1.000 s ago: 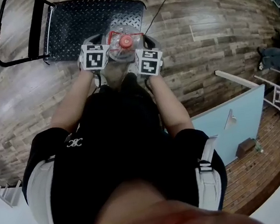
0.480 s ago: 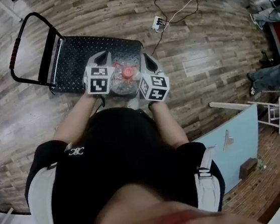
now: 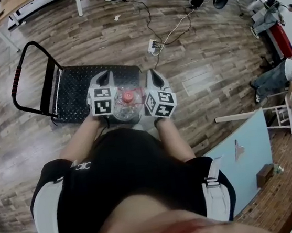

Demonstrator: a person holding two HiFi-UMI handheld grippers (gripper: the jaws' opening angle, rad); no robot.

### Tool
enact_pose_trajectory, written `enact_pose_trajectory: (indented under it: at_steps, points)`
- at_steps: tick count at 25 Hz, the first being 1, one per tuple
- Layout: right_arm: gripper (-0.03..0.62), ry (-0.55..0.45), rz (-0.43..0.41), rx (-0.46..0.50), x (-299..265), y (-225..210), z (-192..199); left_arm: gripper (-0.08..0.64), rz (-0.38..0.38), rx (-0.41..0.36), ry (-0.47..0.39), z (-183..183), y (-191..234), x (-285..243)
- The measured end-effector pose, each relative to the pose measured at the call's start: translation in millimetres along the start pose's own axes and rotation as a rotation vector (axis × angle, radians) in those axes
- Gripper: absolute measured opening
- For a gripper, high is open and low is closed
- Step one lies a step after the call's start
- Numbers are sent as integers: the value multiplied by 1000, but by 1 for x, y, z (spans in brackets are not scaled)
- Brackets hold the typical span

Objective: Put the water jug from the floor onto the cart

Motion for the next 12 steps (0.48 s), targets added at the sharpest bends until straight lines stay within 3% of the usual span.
enact_pose_trajectory:
  at_steps: [12]
  points:
    - [12,33,-19,-28,14,11,8,0,17,-12,42,12,-4,10]
Point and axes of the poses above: the fingertips, and each gripper's own axes: x backward along the fingers, y to its left, z out of its underside, the point moved 10 cm from there along x, backward along the fingers, and after that the axes turned 15 degrees about x, right-handed, at the moved point
